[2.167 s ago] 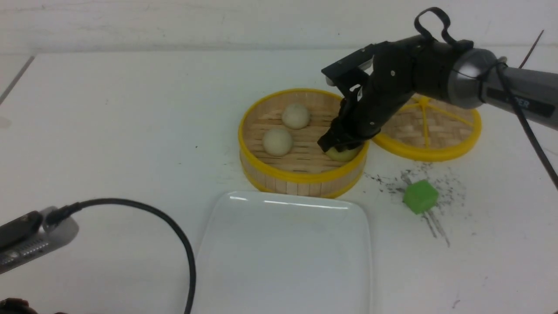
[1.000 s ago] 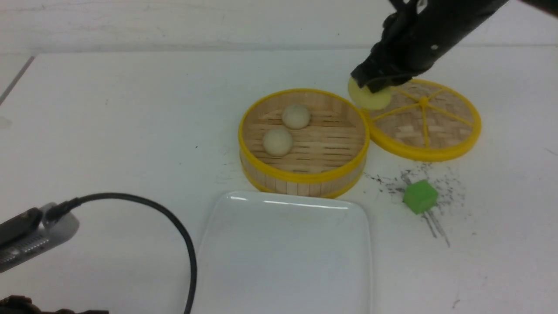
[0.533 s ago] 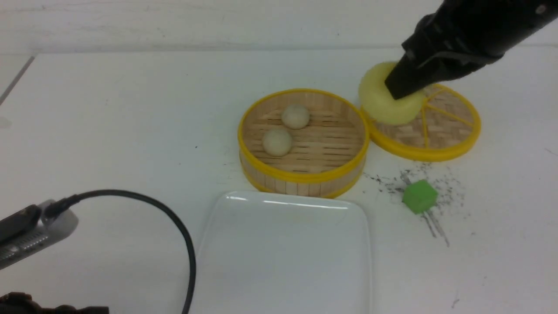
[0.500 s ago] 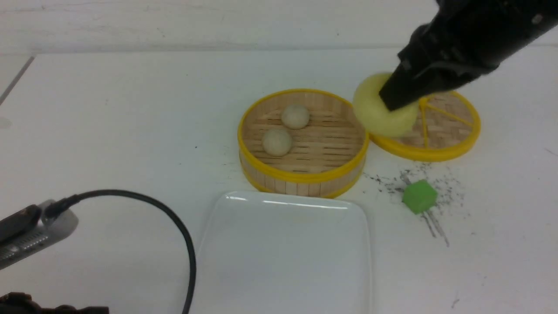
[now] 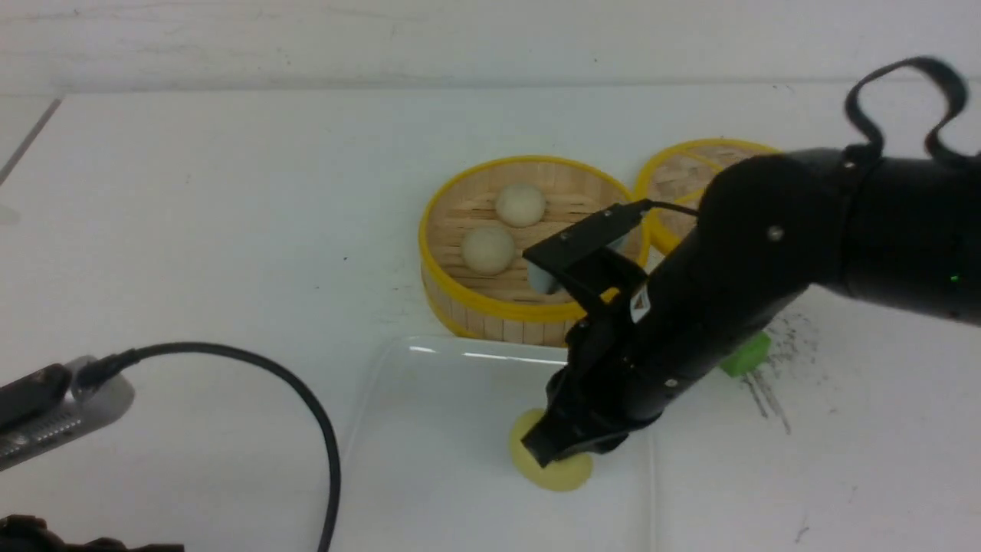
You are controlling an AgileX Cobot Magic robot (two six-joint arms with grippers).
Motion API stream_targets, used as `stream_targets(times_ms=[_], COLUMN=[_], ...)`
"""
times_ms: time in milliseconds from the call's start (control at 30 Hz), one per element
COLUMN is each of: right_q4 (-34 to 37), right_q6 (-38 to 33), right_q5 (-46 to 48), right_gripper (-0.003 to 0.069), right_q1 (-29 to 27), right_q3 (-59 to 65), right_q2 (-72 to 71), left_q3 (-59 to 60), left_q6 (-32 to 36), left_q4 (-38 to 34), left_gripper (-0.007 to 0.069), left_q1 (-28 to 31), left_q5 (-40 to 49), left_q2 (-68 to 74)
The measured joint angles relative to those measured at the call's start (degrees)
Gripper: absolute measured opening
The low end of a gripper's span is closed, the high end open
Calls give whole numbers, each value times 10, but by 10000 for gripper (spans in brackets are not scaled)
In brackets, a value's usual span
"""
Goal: Put the steamed buns into the plate on the white tablecloth.
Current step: 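Move the steamed bun from the bamboo steamer onto the white plate with the right gripper, then reach into the bamboo steamer and grasp a bun with the left gripper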
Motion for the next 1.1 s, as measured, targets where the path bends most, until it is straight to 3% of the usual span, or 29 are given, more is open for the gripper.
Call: stream_targets(times_ms=[33, 100, 200, 233, 300, 333, 433, 567, 700, 767, 800, 967, 1100], right_q4=[0, -11, -16, -18, -18, -20, -27, -34, -75, -100, -100, -141, -148], right_q6=[1, 1, 5, 14, 20, 25, 35, 37, 39, 40, 40, 69, 82], right_q5=[-4, -23, -28, -30, -29, -20, 19, 73, 173, 221, 225, 282, 282], right_gripper=[111, 198, 274, 343, 379, 431, 495, 505, 412, 310, 299, 11, -16], right_q1=[0, 0, 0, 0, 0, 0, -5, -18, -47, -63, -64, -103, -107], right_q3=[0, 0, 0, 0, 0, -4, -26, -74, -143, -162, -162, -163, -131], right_q2=[3, 40, 62, 74, 75, 72, 58, 22, -46, -93, -97, -204, -284], left_q3=[0, 0, 0, 0, 0, 0, -8, -32, -93, -124, -130, -206, -250], left_q6=[0, 0, 0, 0, 0, 0, 0, 0, 0, 1, 1, 12, 35], left_q4=[1, 4, 7, 8, 9, 9, 8, 8, 7, 7, 7, 2, -22], left_gripper=[127, 129, 135, 144, 149, 162, 192, 229, 268, 272, 272, 274, 275], left_q1=[0, 0, 0, 0, 0, 0, 0, 0, 0, 0, 0, 0, 0], left_q5=[0, 1, 1, 1, 1, 1, 2, 2, 8, 9, 9, 10, 1], left_q2=[0, 0, 0, 0, 0, 0, 0, 0, 18, 40, 45, 146, 235])
